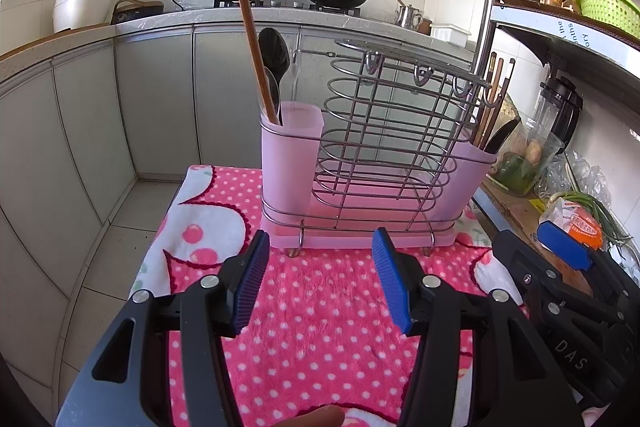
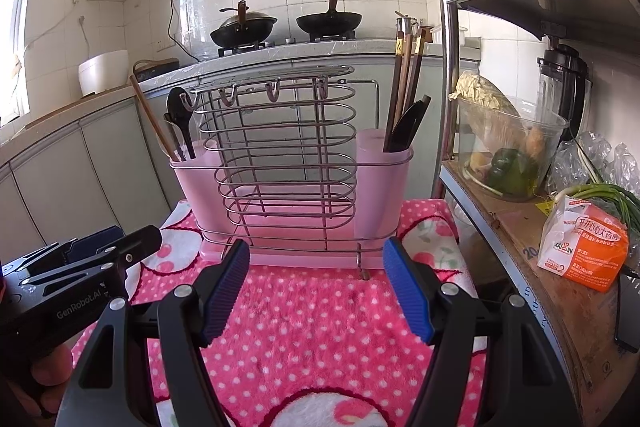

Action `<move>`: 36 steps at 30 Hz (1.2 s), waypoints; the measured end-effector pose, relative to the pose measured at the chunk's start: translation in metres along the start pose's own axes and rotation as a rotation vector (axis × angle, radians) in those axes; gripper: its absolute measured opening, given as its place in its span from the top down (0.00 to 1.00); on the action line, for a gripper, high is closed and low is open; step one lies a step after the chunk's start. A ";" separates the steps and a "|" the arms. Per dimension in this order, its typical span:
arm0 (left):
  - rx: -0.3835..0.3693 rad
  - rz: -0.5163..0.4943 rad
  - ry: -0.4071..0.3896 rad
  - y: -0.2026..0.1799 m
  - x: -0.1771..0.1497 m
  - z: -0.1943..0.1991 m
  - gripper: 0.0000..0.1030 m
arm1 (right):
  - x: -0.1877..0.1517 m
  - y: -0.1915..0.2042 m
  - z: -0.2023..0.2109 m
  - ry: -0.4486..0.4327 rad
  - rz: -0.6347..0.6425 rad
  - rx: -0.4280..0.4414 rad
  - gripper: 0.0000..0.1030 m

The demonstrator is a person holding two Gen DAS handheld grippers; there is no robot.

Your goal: Organize utensils

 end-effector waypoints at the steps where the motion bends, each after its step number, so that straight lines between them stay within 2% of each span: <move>1: 0.000 0.000 0.000 0.000 0.000 0.000 0.48 | 0.000 0.000 0.000 0.000 0.000 0.000 0.34; 36: -0.004 -0.007 0.006 -0.001 -0.002 0.000 0.48 | 0.005 -0.001 0.002 -0.009 -0.004 -0.004 0.34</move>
Point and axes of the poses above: each gripper's, at about its wrist camera, not at the fingertips, and z roughly against the way its jaws point, y to its left, x to its top, the point moved 9 cm from there along -z, roughly the way its jaws point, and after that the axes turned 5 degrees about -y, right-handed, at the moved point
